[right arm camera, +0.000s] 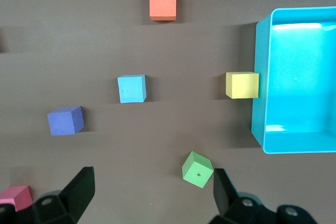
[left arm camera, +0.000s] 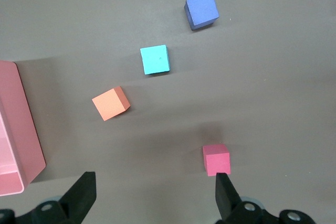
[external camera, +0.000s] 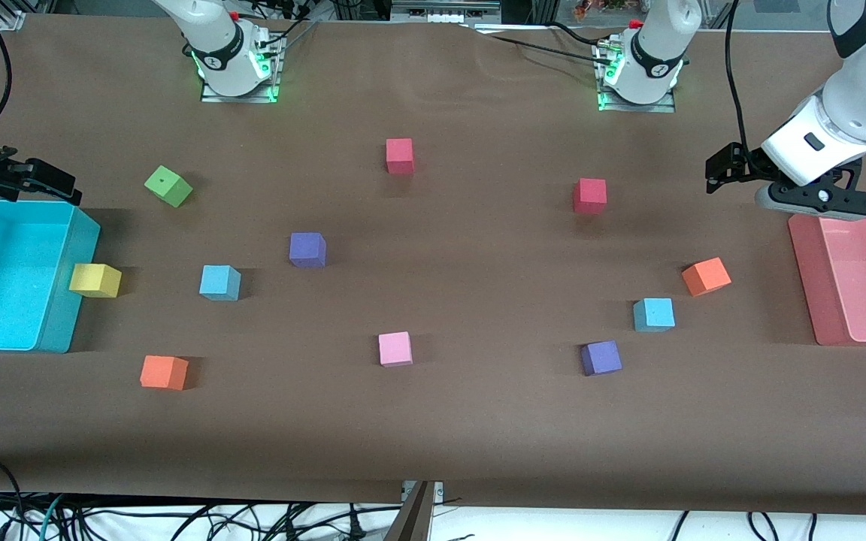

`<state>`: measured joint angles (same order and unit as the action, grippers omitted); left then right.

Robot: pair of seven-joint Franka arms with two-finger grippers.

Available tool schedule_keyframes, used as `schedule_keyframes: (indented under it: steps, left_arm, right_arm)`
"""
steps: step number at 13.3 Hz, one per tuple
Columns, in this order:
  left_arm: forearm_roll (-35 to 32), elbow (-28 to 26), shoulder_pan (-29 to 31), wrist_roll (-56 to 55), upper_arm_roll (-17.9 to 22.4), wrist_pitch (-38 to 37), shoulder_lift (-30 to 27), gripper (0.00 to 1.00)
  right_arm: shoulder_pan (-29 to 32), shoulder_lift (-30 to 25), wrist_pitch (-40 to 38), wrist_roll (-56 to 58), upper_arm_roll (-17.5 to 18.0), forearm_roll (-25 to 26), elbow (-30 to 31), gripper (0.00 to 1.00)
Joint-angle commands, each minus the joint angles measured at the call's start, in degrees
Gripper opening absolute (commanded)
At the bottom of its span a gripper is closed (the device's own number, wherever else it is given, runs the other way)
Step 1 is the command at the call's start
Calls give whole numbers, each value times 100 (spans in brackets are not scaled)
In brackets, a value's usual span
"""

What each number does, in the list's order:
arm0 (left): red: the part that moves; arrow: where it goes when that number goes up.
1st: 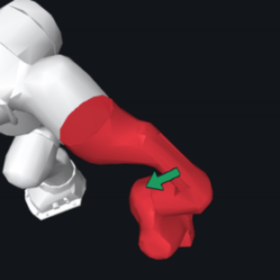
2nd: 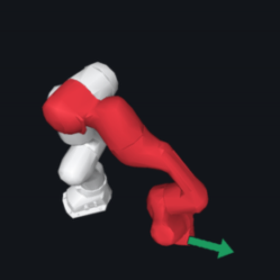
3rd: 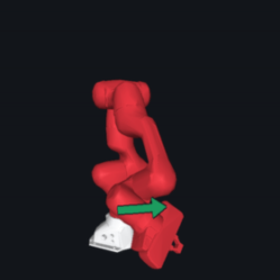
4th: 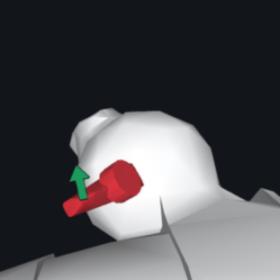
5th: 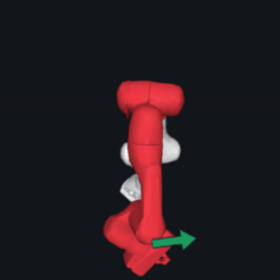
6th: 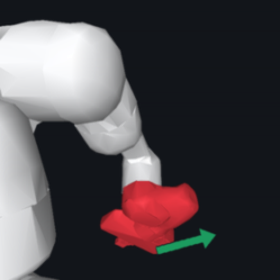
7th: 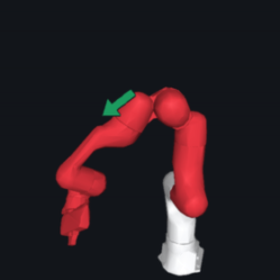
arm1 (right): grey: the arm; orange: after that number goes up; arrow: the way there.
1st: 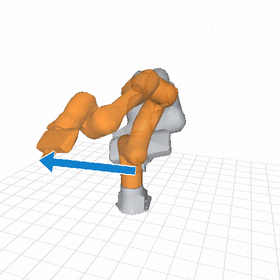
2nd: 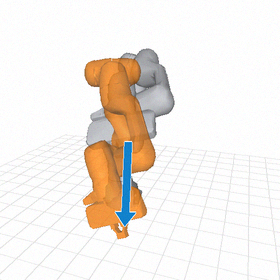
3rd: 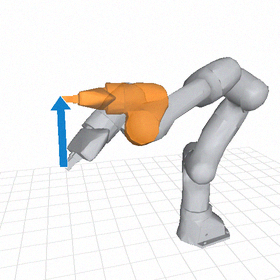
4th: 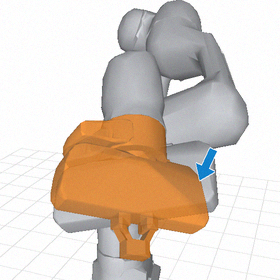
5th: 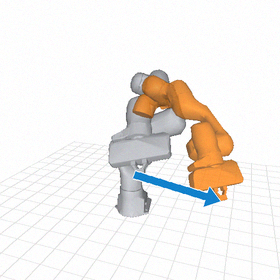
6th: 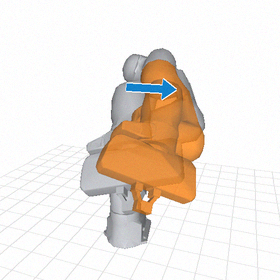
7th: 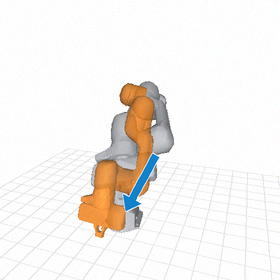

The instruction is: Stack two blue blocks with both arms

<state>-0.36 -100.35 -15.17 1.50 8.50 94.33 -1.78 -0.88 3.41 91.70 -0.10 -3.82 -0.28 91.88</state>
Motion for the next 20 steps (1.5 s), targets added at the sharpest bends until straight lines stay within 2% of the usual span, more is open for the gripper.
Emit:
schedule_keyframes:
  steps: [1, 10, 18, 20]
  left_arm:
    - [71, 234, 15, -27, -50, -125, 64, 100]
    - [62, 481, 50, -27, 11, -143, 117, 100]
    - [440, 604, 489, -36, -6, -380, 99, 100]
    - [388, 849, 472, -27, -6, -380, 230, 100]
  right_arm:
    - [0, -69, -38, -69, 5, -24, 50, 100]
    - [0, -69, -47, -61, 5, -33, 50, 100]
    - [0, -77, -91, -61, 5, -24, 50, 100]
    - [0, -77, -91, -61, 5, -24, 50, 100]
